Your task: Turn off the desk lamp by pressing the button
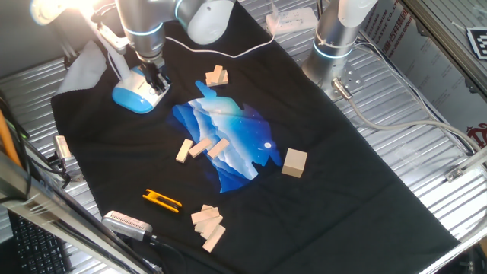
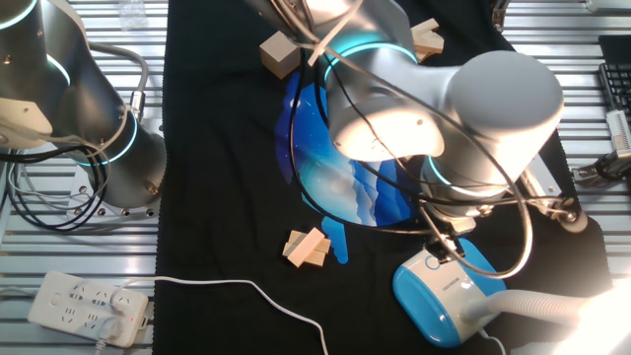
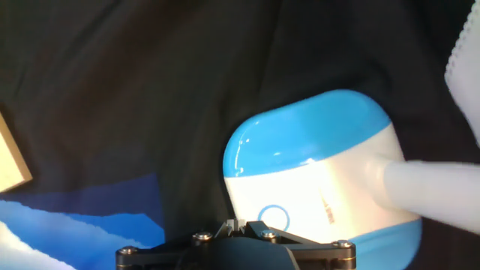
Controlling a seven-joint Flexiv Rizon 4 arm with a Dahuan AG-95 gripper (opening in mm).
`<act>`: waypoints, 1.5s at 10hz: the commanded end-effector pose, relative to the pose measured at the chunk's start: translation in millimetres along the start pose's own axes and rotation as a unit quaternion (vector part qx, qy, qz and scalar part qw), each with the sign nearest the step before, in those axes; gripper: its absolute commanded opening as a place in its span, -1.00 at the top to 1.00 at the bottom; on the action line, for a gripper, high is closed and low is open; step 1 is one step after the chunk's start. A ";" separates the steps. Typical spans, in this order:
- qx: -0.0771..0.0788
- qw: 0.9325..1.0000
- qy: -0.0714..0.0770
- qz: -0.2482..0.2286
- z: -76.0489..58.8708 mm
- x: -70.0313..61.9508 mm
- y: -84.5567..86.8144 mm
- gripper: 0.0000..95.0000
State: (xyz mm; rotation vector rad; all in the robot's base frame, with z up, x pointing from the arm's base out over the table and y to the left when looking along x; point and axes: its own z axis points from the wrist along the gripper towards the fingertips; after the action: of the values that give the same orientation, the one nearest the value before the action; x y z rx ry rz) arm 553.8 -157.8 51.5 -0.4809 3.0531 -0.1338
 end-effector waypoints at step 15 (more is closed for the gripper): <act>-0.004 1.000 0.014 -0.008 0.3 -0.9 -1.1 1.00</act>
State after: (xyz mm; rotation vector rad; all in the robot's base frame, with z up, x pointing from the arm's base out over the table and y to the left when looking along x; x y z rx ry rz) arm 554.2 -159.1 51.2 -0.5245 3.0698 -0.1277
